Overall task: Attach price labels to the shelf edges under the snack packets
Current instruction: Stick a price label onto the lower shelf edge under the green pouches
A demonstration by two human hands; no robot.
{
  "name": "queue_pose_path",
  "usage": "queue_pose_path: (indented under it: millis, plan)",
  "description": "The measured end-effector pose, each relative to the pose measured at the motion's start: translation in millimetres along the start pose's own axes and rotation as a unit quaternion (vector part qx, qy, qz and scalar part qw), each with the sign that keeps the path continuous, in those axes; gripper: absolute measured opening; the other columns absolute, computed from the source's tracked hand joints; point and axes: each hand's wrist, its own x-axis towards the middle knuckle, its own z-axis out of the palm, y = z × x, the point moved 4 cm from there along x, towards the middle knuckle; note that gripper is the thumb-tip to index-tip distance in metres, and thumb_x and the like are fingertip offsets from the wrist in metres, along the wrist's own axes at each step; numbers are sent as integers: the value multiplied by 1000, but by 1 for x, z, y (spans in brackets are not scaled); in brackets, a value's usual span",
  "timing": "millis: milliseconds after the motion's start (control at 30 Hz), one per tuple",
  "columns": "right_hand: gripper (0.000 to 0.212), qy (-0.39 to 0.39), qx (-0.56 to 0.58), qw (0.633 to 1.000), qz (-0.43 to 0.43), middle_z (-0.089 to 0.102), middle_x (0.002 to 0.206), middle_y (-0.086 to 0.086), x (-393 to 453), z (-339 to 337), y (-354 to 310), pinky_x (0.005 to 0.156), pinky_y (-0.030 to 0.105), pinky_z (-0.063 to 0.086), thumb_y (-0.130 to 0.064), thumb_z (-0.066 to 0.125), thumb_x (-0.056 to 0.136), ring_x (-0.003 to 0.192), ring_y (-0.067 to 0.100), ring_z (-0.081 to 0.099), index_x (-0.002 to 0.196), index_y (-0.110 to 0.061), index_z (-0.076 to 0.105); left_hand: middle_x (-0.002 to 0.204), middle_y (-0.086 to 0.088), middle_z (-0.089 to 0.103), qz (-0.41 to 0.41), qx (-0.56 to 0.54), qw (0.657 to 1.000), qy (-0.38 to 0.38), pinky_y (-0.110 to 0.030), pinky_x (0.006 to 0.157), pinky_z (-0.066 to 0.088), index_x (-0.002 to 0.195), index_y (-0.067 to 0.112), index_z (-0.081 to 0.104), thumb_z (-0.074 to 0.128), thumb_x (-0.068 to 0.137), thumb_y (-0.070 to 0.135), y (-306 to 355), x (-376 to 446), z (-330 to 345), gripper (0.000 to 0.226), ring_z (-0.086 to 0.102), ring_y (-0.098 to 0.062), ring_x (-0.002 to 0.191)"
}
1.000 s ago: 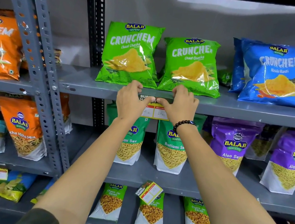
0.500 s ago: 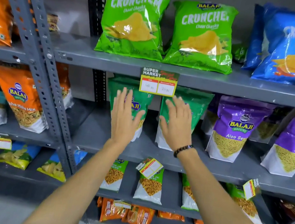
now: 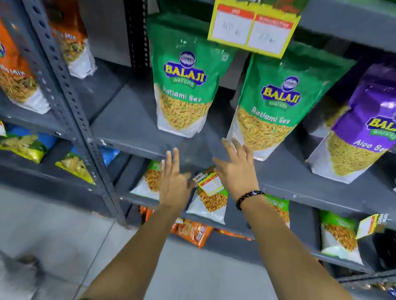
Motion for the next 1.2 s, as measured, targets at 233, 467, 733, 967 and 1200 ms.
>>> queue_pose_path:
  millis: [233, 467, 733, 967, 1200]
  plan:
    - [11, -2, -5, 1000, 12, 51, 132, 22, 6, 21, 2, 106, 55, 30, -13, 63, 82, 129, 38, 40, 88, -6, 70, 156, -18, 8, -32, -55, 997, 45, -47, 119, 7, 82, 13, 69, 65, 84, 25, -1, 3, 18, 13, 0, -37, 144]
    - [14, -32, 18, 998, 41, 52, 130, 15, 4, 35, 8, 110, 48, 27, -13, 55, 89, 127, 34, 39, 92, -4, 65, 152, -18, 26, -15, -84, 995, 57, -49, 117, 8, 78, 10, 62, 61, 87, 20, -7, -1, 10, 13, 11, -38, 143]
    - [8, -19, 143, 979, 142, 55, 127, 18, -19, 51, 14, 111, 46, 27, -3, 55, 87, 119, 34, 48, 91, 2, 61, 131, -17, 55, 88, -70, 993, 25, -47, 116, 15, 76, 7, 59, 55, 83, 2, -28, 12, -16, 10, 40, -36, 131]
    - [23, 18, 168, 970, 175, 57, 119, 13, -17, 59, 9, 104, 47, 31, -18, 67, 80, 110, 34, 50, 101, -12, 60, 121, -11, 60, 127, -28, 991, -3, -42, 87, 50, 75, 9, 62, 64, 79, -1, -30, 21, -22, 11, 53, -32, 111]
    - [25, 18, 179, 967, 180, 54, 126, 15, -17, 62, 8, 112, 52, 23, -16, 66, 82, 118, 35, 49, 107, -14, 63, 128, -9, 55, 122, -11, 992, -12, -39, 84, 51, 79, 13, 64, 62, 83, 6, -28, 20, -21, 9, 47, -28, 118]
